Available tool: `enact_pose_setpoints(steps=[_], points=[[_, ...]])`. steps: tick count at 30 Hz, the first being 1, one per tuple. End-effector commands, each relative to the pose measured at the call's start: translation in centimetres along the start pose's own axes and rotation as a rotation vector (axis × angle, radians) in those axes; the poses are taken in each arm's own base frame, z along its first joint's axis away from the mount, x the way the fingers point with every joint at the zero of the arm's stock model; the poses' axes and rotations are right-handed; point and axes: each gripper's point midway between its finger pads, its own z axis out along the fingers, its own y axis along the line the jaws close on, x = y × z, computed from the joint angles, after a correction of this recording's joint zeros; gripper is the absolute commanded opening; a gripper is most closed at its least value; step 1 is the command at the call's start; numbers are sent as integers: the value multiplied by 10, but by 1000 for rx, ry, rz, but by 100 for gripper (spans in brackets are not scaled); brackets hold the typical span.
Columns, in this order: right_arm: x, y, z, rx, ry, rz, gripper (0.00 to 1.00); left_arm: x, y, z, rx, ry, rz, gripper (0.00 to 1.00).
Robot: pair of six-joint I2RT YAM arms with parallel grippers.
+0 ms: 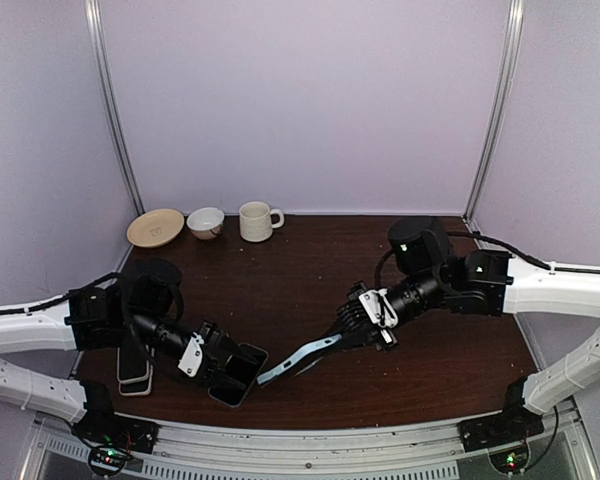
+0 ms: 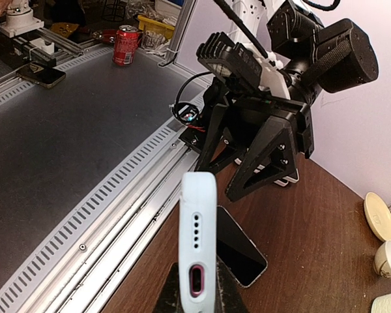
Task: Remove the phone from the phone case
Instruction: Remove the phone from the bottom left corner of the phone case.
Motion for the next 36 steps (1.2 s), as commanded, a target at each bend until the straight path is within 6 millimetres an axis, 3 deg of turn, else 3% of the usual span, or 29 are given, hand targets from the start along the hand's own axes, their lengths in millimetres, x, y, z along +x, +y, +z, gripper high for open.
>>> enact_pose_setpoints(steps=[1, 19, 23, 29, 36], points=[[-26, -11, -1, 18, -89, -62, 0, -9, 5, 1, 2, -48, -8, 45], [-34, -21, 8, 30, -130, -85, 0, -5, -1, 6, 26, -60, -22, 46], [-37, -19, 9, 20, -144, -89, 0, -4, -1, 7, 28, -57, -20, 38], [-43, -8, 9, -37, -169, -82, 0, -7, -4, 5, 37, -68, 10, 17], [-56, 8, 10, -126, -228, -62, 0, -5, -5, 5, 35, -58, 37, 14]])
